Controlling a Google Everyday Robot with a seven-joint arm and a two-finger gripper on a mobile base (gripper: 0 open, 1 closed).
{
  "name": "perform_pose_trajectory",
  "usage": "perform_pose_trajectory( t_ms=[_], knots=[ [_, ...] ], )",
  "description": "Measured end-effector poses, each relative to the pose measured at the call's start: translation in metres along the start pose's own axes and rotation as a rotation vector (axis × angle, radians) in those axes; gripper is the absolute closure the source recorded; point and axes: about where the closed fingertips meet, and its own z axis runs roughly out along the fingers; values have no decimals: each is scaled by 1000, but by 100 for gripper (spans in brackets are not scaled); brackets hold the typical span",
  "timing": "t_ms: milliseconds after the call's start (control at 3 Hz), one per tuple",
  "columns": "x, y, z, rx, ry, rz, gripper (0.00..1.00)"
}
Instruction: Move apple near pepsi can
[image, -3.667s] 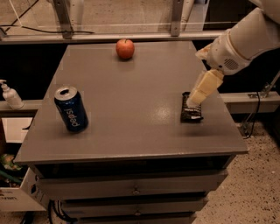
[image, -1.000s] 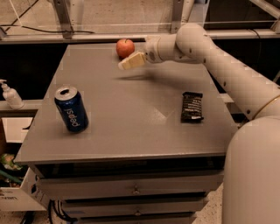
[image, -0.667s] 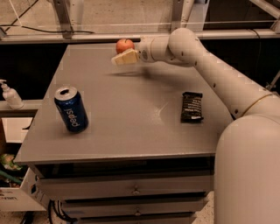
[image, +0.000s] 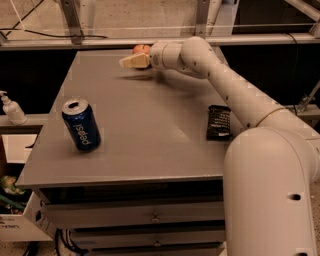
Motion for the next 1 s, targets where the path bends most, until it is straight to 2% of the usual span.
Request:
perform_pose_trajectory(
  t_ms=[333,1000],
  knots=[
    [1,-10,6,20,-6,5,18],
    [10,-24,-25,56,31,-11,65]
  ],
)
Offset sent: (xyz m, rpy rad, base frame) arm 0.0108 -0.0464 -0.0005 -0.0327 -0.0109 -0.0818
